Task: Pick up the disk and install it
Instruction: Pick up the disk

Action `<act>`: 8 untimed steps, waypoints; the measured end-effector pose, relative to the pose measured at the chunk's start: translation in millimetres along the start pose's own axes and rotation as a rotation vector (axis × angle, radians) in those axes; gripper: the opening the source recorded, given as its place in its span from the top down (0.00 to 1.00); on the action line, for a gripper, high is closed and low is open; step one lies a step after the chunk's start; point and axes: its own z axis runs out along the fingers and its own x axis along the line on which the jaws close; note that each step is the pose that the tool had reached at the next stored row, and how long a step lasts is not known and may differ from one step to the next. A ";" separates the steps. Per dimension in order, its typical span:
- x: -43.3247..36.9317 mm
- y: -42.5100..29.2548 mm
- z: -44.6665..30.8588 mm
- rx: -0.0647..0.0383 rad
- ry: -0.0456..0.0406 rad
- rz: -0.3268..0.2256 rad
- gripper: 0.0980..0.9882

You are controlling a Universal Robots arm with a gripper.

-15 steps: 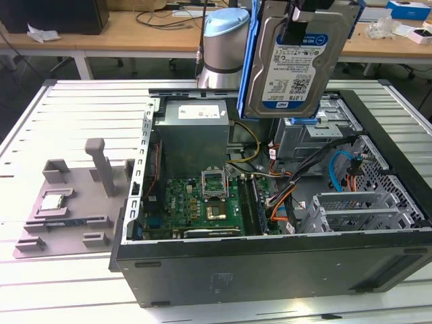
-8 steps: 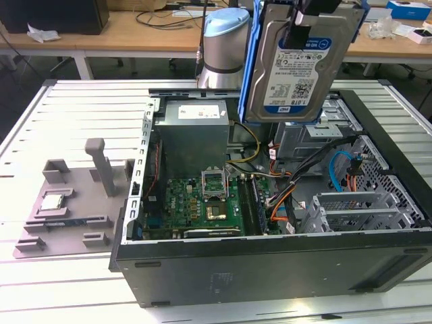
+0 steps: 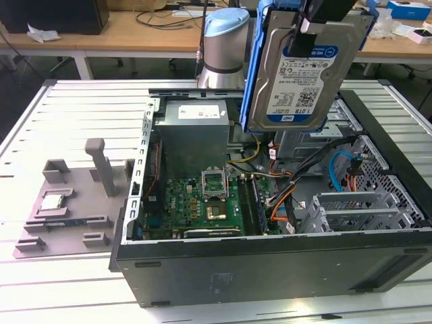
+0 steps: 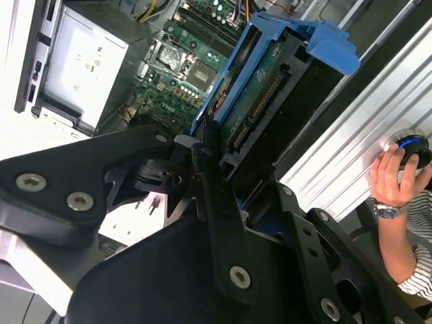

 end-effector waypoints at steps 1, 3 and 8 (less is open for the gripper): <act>2.3 0.0 -0.1 0.000 0.0000 0.000 0.70; 8.1 0.1 -0.3 0.000 0.0000 0.000 0.70; 18.0 0.3 -0.6 0.000 0.0000 0.000 0.70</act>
